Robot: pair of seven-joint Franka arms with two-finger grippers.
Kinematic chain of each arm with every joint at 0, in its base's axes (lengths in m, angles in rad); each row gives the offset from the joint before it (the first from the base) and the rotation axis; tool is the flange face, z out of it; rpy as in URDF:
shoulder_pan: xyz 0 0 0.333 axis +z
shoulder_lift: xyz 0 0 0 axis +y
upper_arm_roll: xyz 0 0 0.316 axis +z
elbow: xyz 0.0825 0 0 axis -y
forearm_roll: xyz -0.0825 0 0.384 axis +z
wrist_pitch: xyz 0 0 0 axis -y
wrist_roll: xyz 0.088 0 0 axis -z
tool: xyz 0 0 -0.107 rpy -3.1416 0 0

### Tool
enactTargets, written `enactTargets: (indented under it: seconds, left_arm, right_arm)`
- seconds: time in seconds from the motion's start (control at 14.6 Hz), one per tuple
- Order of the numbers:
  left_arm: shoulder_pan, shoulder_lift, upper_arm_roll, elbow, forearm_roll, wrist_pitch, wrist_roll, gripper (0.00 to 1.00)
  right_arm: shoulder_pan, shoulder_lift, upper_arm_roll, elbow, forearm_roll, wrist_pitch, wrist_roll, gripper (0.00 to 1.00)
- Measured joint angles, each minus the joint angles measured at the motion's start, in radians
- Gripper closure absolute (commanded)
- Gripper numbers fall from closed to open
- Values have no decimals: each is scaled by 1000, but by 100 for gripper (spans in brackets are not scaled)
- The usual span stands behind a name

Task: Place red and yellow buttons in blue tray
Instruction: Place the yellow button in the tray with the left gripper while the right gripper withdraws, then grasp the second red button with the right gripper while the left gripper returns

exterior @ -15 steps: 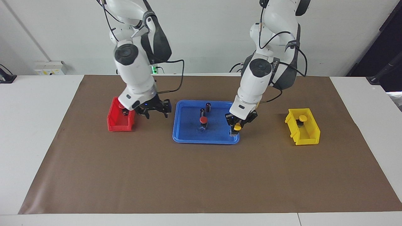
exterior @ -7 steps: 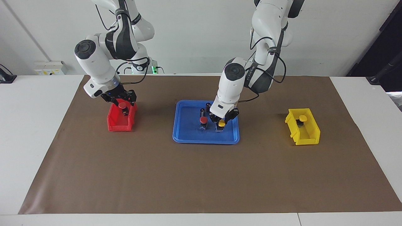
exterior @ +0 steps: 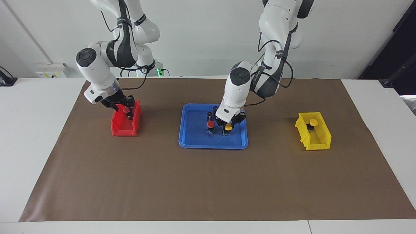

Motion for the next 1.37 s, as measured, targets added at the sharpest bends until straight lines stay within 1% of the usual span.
enactTargets:
  seconds: [0.14,0.27,0.41,0.55,0.62,0.75,1.03,1.24,1.37]
  left_arm:
    - [0,-1,1,0,0,2,-6,14]
    - [0,-10,3,1,0,0,-10,1]
    - [2,-31,12,8,0,-24,-10,0]
    - [18,-60,40,45,1,-134,19,0]
    - [49,-77,54,70,1,-201,94,0]
    - [132,-113,68,95,1,-277,240,0]
    - [313,-170,76,122,1,-362,477,0]
    - [453,-257,80,136,1,-447,636,0]
    - [500,-312,81,136,1,-492,681,0]
  right_arm:
    - [0,0,0,-13,-4,9,-9,35]
    - [0,0,0,-19,-6,11,-12,35]
    - [0,0,0,-22,-22,16,-21,35]
    - [-8,0,0,-34,-24,37,-48,35]
    - [-13,0,0,-44,-24,50,-60,35]
    - [-19,0,0,-62,-25,66,-70,35]
    - [-19,-1,0,-79,-25,68,-72,35]
    - [-19,-9,0,-91,-25,68,-73,35]
    - [-19,-15,0,-100,-25,68,-73,35]
